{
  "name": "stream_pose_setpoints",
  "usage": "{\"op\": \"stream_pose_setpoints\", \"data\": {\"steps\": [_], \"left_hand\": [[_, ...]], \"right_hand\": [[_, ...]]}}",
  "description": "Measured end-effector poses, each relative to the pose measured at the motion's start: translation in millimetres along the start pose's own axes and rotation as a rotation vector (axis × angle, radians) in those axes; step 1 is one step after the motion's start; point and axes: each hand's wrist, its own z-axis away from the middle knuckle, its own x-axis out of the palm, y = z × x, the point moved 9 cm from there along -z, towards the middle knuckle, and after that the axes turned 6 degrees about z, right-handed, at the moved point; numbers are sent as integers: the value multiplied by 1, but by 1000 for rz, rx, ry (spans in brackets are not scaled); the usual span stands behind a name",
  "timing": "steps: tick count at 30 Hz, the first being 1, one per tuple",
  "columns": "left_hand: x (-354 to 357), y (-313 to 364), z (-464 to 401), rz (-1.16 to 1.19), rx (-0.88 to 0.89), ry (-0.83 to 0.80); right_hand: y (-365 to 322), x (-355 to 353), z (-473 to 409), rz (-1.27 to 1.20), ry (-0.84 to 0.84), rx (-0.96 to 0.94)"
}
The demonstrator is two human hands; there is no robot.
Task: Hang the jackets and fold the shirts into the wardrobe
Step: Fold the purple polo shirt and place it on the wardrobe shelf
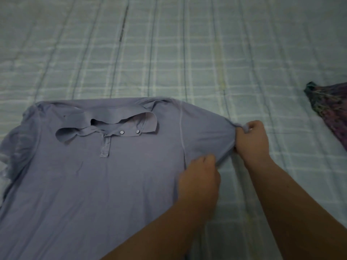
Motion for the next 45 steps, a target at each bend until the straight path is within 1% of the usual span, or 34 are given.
{"op": "stream_pose_setpoints", "data": {"steps": [2, 4, 6, 7, 8, 11, 14, 16, 18, 21, 23, 24, 27, 29, 32, 35, 38, 41, 43, 45], "left_hand": [[15, 8, -3, -37, 14, -90], [31, 5, -5, -12, -11, -147], [27, 1, -6, 81, -53, -118], [23, 0, -8, 130, -67, -97], [19, -1, -9, 202, -105, -110], [-9, -11, -3, 462, -173, -46], [-34, -44, 6, 648, -278, 18], [-46, -77, 10, 702, -362, 61], [-57, -108, 16, 736, -438, 72], [-60, -148, 30, 764, -526, 0], [-61, -172, 41, 770, -561, -52], [-65, -185, 46, 754, -571, -56], [-93, -229, 62, 704, -584, 7], [-118, -262, 74, 680, -601, 32], [-158, -318, 90, 664, -635, 49], [-210, -382, 96, 620, -664, 124], [-266, -444, 94, 562, -695, 225], [-301, -504, 85, 567, -763, 329], [-306, -533, 67, 613, -769, 309], [-304, -548, 41, 577, -731, 225]], "right_hand": [[9, -1, -3, 89, -30, -13], [18, 6, -5, 164, -92, -6], [18, 7, -10, 143, -97, 11], [15, 4, -11, 112, -74, 21], [7, 0, -10, 79, -40, 18], [-30, -9, 4, -55, 27, -54], [-77, -1, 26, -127, -11, -105], [-111, 15, 44, -115, -46, -161], [-136, 40, 63, -79, -102, -201], [-153, 97, 99, 50, -308, -245], [-147, 128, 122, 66, -403, -192], [-143, 139, 132, 42, -416, -162], [-137, 160, 167, 17, -396, -135], [-150, 170, 193, 22, -393, -147], [-176, 200, 227, 87, -443, -162], [-215, 238, 260, 129, -484, -188], [-256, 281, 293, 162, -522, -266], [-292, 321, 328, 192, -544, -413], [-308, 345, 349, 221, -529, -519], [-316, 368, 366, 249, -515, -583]]}}
